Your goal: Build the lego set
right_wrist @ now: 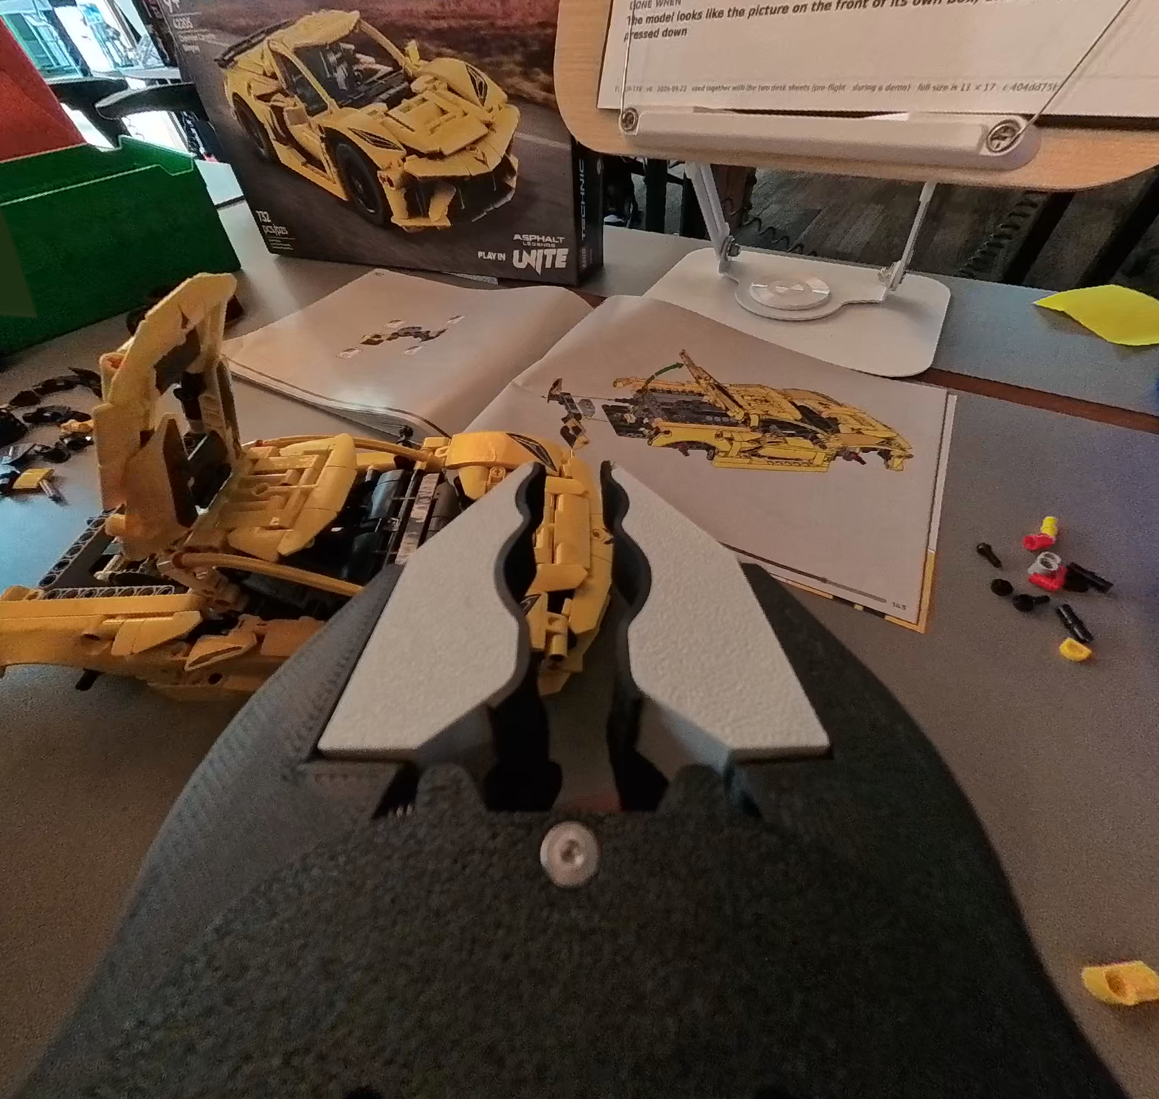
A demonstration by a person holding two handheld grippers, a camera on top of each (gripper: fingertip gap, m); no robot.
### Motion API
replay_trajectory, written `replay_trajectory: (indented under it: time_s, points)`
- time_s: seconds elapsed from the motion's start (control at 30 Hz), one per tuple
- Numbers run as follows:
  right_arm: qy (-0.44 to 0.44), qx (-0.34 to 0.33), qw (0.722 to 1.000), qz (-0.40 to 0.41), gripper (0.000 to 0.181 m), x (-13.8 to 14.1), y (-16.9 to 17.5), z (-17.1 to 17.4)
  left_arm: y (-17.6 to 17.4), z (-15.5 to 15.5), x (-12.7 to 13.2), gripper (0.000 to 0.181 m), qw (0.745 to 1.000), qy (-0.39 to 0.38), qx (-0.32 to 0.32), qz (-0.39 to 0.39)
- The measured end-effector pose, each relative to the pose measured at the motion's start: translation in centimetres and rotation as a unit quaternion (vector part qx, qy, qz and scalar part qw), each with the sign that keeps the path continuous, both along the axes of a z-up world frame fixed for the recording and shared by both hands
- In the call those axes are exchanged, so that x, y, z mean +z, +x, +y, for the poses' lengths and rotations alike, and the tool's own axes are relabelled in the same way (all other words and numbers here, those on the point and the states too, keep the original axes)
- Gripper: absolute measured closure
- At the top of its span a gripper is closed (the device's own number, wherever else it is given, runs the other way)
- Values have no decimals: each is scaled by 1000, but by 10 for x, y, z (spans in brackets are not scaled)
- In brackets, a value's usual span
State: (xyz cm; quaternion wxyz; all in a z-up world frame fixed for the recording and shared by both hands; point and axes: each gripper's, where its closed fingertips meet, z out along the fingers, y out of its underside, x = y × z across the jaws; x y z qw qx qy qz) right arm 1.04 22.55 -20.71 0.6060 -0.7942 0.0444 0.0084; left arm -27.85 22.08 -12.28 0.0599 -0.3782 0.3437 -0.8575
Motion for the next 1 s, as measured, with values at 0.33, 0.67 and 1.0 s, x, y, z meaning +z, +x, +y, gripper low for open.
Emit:
replay_trajectory:
  time_s: [0.33,0.67,1.0]
  points:
    - [-8,0,1000,-6,164,-4,0,1,2,-15,-4,165,999,36,-18,9]
    - [-10,1,1000,-5,164,-5,-1,2,3,-15,-5,165,999,31,-22,14]
    - [-13,2,1000,-6,164,-6,-2,2,3,-14,-5,165,999,25,-22,14]
